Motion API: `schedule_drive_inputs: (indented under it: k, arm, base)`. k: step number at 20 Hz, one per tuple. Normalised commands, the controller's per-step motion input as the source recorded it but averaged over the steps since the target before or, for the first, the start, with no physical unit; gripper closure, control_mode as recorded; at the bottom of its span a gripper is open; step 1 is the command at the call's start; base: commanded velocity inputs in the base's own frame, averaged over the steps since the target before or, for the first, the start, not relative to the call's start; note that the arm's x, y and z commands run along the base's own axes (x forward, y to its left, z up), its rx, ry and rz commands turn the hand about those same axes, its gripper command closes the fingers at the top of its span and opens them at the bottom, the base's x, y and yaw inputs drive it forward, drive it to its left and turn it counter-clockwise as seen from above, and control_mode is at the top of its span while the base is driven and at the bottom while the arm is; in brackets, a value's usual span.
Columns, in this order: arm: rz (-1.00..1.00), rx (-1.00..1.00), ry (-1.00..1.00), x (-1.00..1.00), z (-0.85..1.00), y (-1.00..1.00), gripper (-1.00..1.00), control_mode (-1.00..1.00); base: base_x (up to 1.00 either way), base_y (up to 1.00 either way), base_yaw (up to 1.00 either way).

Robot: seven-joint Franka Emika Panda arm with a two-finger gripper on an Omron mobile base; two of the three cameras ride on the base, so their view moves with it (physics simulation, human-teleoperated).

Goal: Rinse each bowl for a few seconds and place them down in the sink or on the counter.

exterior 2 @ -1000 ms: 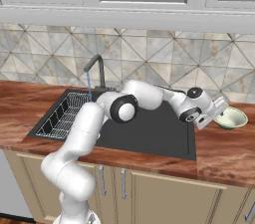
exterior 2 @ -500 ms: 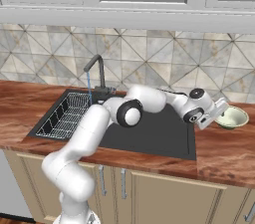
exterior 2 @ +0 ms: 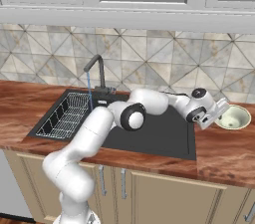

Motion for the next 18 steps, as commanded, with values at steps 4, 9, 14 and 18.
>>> schedule_drive_inputs:
  k: [4,9,14,18]
  arm:
    - [0.0,0.0,0.01,0.0,0.0,0.0,1.0,-1.0]
    - [0.02,-0.01,-0.03,-0.1,0.23,0.08,1.0,-1.0]
    - [0.07,0.0,0.01,-0.3,0.37,0.08,1.0,-1.0]
    - [0.1,-0.04,0.01,-0.35,0.37,0.21,1.0,-1.0]
  base:
    - [0.0,0.0,0.0]
    - [0.0,0.0,0.0]
    - [0.0,0.0,0.0]
    - [0.0,0.0,0.0]
